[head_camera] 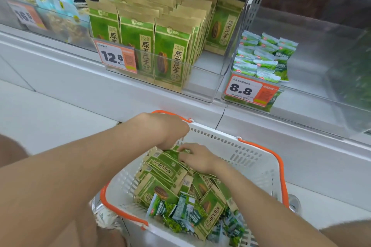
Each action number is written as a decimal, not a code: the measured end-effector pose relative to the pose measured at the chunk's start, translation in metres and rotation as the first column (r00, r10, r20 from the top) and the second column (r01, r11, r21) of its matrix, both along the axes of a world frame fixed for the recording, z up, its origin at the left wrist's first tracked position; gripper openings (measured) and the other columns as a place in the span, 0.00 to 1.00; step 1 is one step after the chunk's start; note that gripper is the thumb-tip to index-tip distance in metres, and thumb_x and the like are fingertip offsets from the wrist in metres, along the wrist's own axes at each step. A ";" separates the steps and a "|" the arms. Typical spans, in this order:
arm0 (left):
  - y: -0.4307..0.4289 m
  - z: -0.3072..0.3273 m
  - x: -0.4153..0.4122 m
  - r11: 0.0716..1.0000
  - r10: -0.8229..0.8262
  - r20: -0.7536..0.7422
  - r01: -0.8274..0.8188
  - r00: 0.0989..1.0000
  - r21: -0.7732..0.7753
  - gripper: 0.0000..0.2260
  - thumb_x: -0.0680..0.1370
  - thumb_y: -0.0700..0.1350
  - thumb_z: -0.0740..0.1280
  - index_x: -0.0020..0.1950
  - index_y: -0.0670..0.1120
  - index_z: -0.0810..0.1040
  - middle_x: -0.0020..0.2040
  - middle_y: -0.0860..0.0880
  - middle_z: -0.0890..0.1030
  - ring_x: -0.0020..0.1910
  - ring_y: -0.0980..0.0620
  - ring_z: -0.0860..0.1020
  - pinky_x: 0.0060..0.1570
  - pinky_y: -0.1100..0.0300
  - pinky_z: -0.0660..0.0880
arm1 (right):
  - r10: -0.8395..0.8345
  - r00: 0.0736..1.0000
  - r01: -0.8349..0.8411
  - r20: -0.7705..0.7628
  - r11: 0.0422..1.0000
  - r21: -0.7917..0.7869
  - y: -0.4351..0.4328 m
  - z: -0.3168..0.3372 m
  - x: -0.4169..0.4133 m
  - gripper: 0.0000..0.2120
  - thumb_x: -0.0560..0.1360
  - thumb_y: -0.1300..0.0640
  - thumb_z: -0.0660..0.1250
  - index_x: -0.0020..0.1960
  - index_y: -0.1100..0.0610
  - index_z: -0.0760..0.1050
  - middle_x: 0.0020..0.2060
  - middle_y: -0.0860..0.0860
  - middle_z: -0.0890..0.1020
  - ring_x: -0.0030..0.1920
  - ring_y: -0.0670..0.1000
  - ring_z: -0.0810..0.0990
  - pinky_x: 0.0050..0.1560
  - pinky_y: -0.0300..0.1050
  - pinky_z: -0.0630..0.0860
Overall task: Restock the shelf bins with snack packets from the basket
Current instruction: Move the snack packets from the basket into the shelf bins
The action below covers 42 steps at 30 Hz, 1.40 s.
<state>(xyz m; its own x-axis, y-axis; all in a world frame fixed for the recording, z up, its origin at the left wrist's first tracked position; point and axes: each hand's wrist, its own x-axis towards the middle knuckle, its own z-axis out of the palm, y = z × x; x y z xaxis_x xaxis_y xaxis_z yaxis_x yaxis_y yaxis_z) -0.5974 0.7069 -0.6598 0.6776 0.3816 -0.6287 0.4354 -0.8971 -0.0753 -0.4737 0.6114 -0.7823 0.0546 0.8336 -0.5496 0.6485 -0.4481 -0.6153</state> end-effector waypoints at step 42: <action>0.068 0.112 0.010 0.834 -0.125 0.844 -0.406 0.522 0.375 0.32 0.75 0.64 0.69 0.72 0.47 0.70 0.75 0.46 0.71 0.77 0.43 0.65 0.74 0.43 0.63 | -0.544 0.592 -0.232 0.595 0.592 0.772 0.093 0.272 0.074 0.06 0.79 0.59 0.68 0.56 0.54 0.75 0.43 0.56 0.80 0.48 0.64 0.78 0.42 0.52 0.73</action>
